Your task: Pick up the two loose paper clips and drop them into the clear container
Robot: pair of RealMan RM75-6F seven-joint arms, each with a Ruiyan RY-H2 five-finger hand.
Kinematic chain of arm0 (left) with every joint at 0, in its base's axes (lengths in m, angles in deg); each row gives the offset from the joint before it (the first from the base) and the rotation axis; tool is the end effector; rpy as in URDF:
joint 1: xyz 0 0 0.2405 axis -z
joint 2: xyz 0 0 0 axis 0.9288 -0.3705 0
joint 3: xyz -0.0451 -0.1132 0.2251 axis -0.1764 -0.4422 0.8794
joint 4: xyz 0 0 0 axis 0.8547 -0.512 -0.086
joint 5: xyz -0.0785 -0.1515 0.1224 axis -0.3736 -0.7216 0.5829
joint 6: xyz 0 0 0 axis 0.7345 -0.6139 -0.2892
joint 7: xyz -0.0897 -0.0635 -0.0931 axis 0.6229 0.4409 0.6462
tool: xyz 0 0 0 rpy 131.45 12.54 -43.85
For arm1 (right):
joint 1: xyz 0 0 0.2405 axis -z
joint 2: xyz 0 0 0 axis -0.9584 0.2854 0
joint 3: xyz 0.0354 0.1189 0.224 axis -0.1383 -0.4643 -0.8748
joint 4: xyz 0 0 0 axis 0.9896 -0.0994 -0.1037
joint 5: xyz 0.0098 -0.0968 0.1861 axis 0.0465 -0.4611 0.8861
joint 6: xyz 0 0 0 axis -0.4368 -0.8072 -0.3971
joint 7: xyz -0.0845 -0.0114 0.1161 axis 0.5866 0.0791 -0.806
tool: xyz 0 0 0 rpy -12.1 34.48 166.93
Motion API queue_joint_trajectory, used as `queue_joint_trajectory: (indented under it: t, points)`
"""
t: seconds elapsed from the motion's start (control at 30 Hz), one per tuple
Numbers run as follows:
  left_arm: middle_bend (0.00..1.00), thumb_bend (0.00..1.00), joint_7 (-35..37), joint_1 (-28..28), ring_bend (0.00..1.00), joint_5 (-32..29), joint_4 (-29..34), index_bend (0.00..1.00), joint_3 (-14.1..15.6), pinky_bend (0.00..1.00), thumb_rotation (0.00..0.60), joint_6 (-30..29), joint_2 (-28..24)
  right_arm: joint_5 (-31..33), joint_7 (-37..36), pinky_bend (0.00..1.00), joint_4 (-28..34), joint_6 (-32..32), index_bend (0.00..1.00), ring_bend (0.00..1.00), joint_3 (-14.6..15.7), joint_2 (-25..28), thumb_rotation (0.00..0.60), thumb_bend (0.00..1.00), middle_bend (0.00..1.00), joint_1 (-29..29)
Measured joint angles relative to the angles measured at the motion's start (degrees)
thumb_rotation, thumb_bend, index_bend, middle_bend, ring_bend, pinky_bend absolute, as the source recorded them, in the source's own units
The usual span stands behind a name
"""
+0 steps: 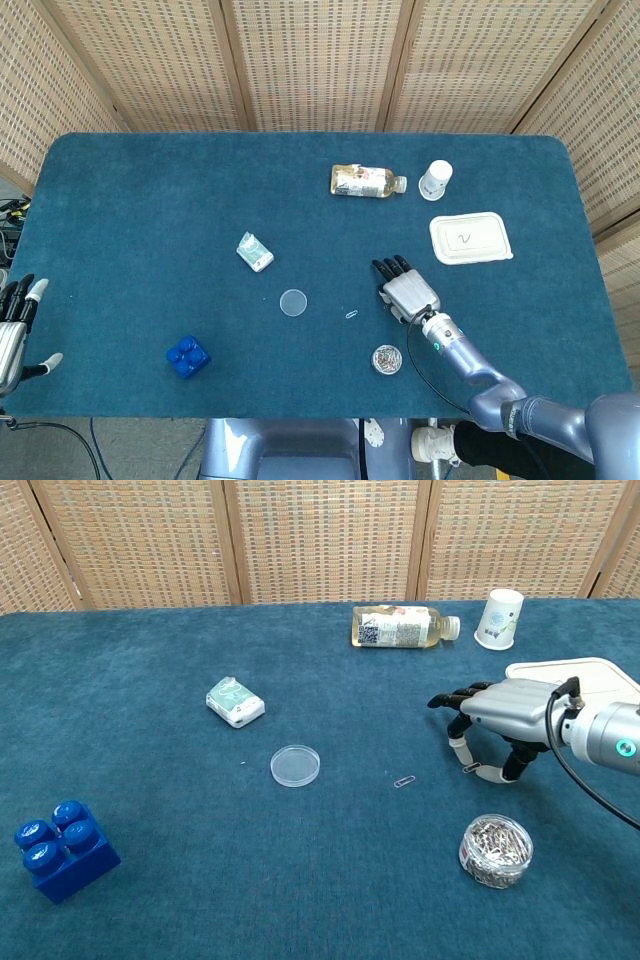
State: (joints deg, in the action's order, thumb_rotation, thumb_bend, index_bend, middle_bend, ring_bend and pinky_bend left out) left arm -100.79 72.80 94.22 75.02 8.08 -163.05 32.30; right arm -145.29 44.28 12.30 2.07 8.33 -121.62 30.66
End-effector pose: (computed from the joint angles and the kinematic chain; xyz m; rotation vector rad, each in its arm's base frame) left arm -0.3030 0.1743 0.1628 -1.3978 -0.8487 -0.6704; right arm -0.2050 -0.3503 -0.0463 2.0884 -0.7156 0.6224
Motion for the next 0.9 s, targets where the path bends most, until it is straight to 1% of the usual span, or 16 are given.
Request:
queue_joint_trajectory:
  t: [0.1, 0.27, 0.47, 0.7, 0.9]
  points:
    - [0.0, 0.04, 0.1, 0.0, 0.0, 0.0, 0.0, 0.0, 0.0, 0.0, 0.6, -0.1, 0.0, -0.1, -0.3, 0.0, -0.6, 0.3, 0.51, 0.0, -0.2, -0.5, 0.6, 0.39, 0.0, 0.0]
    - [0.0, 0.04, 0.2, 0.0, 0.0, 0.0, 0.0, 0.0, 0.0, 0.0, 0.6, 0.0, -0.1, -0.4, -1.1, 0.0, -2.2, 0.8, 0.59, 0.0, -0.3, -1.7, 0.6, 0.39, 0.0, 0.0]
    - [0.0, 0.04, 0.4, 0.1, 0.0, -0.1, 0.0, 0.0, 0.1, 0.0, 0.6, 0.1, -0.2, -1.1, -2.2, 0.0, -3.1, 1.5, 0.64, 0.0, -0.4, -2.5, 0.6, 0.45, 0.0, 0.1]
    - [0.0, 0.04, 0.4, 0.1, 0.0, -0.1, 0.1, 0.0, 0.2, 0.0, 0.6, 0.2, -0.2, -1.8, -2.6, 0.0, -2.7, 2.3, 0.65, 0.0, -0.6, -2.2, 0.6, 0.46, 0.0, 0.2]
    - [0.0, 0.04, 0.5, 0.1, 0.0, 0.0, 0.2, 0.0, 0.2, 0.0, 0.6, 0.2, -0.3, -2.0, -3.1, 0.0, 0.2, 3.1, 0.65, 0.0, -1.0, -0.5, 0.6, 0.46, 0.0, 0.4]
